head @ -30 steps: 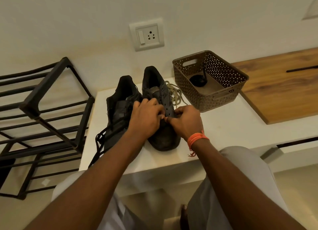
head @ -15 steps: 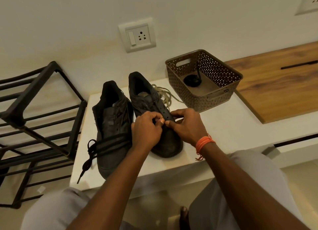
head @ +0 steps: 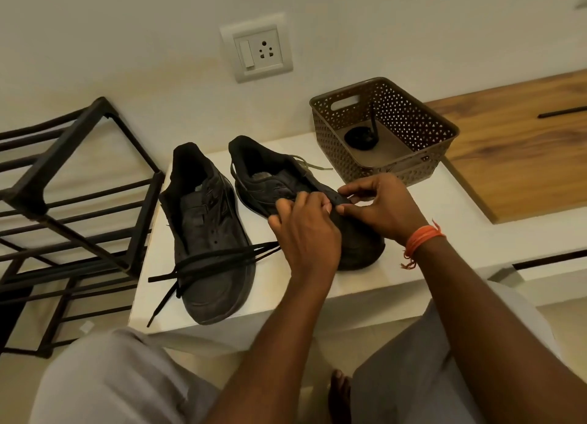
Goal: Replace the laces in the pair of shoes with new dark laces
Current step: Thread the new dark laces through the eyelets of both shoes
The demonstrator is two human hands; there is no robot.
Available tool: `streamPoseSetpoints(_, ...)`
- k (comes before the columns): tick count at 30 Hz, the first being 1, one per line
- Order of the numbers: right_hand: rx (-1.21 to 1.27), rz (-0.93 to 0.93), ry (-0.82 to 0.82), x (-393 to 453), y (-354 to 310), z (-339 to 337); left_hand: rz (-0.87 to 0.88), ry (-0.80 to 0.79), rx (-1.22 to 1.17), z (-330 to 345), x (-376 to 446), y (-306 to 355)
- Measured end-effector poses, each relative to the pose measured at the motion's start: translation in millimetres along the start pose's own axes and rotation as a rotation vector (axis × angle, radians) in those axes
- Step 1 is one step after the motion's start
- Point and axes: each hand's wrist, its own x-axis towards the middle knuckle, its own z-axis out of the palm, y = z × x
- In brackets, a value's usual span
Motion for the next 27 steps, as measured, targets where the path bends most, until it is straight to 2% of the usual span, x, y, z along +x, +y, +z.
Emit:
streamPoseSetpoints(3, -0.066, -0.026, 0.082, -8.2, -1.1, 5.0, -0.065, 0.044, -0.015, 5.3, -6.8, 7.1)
streamPoseSetpoints(6, -0.156, -0.05, 0.154, -14.9, -2.3, 12.5, -0.032, -0.029, 0.124, -8.0, -2.3, 6.9)
streamPoseSetpoints(10, -0.234, -0.068, 0.254, -17.5, -8.2, 24.2, 0.261, -0.064, 0.474, -46.1, 25.4, 8.2)
streamPoseSetpoints(13, -0.247, -0.039, 0.291, -14.1, -15.3, 29.7, 0.498, -0.252, 0.578, -64.8, 51.9, 8.8)
streamPoseSetpoints(15, -0.25, -0.022, 0.306, -14.7, -17.3, 33.3, 0.499, -0.361, 0.539, -65.1, 57.5, 4.5)
streamPoseSetpoints(16, -0.265, -0.026, 0.312, -15.7, -17.6, 35.7, 0.465, -0.365, 0.494, -62.1, 56.9, 1.1)
streamPoseSetpoints(19, -0.318, -0.041, 0.322, -19.0, -18.5, 42.3, 0.294, -0.289, 0.287, -45.5, 43.6, -11.0)
streamPoseSetpoints(23, -0.328, -0.055, 0.318, -18.1, -19.6, 45.0, 0.179, -0.117, -0.006, -25.2, 16.5, -22.1)
streamPoseSetpoints(27, -0.336, -0.042, 0.315, -17.0, -20.6, 44.7, 0.097, -0.219, -0.195, -25.4, 13.7, -24.5)
